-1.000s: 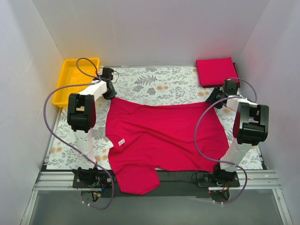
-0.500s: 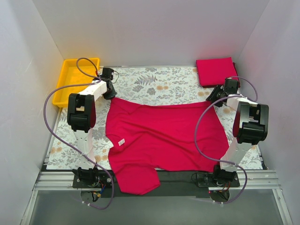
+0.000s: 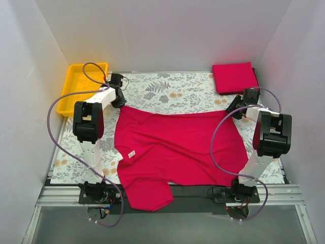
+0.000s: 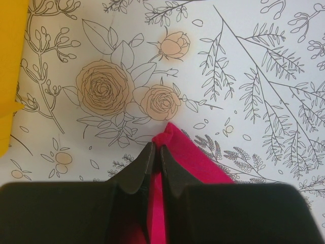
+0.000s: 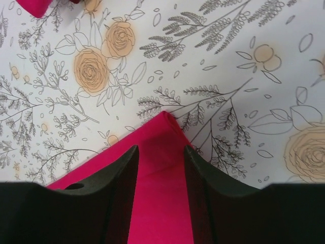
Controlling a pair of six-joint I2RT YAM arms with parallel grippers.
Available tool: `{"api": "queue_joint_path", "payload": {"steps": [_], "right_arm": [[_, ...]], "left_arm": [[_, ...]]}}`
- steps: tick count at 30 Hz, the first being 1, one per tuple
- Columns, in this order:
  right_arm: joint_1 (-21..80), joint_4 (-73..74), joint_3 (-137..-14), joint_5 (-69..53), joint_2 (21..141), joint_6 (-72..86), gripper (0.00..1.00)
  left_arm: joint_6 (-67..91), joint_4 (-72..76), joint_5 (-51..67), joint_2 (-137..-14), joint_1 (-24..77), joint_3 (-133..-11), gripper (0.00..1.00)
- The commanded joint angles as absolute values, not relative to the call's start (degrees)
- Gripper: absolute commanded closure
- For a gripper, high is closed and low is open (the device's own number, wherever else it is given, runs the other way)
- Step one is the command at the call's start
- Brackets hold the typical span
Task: Fold and stack the t-shirts
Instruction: Fold the tshirt
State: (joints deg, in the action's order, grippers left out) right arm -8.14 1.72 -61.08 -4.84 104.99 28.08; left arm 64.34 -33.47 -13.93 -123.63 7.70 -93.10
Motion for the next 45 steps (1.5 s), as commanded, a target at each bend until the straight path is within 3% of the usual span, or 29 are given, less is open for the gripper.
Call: {"api": "queue_joint_path", "payload": {"steps": [1,20,34,42,45], "right_arm": [[-9.0,1.5,-58.9,-1.8,102.3,29.6,0.52],[-9.4,-1.6,-61.0,-8.4,105.7,29.5,0.54],[-9.5,-1.8,-63.0,-10.7,105.0,30.0,0.66],[-9.5,-1.8,-63.1,-10.6,104.7,30.3,0.67],[-9.5,-1.8,-63.3,-9.9,105.1,30.3,0.77]], "left_arm": [[63.7,-34.2,-14.4,-119.3,7.7,-93.7,1.0],[63.7,-34.4,-14.6,-119.3,7.7,-93.8,1.0],[63.8,-34.5,-15.0,-119.4,7.7,-94.0,1.0],[63.9,-34.6,-14.9,-119.4,7.7,-94.0,1.0],[64.0,-34.7,-15.1,-119.4,7.7,-94.1,1.0]]}}
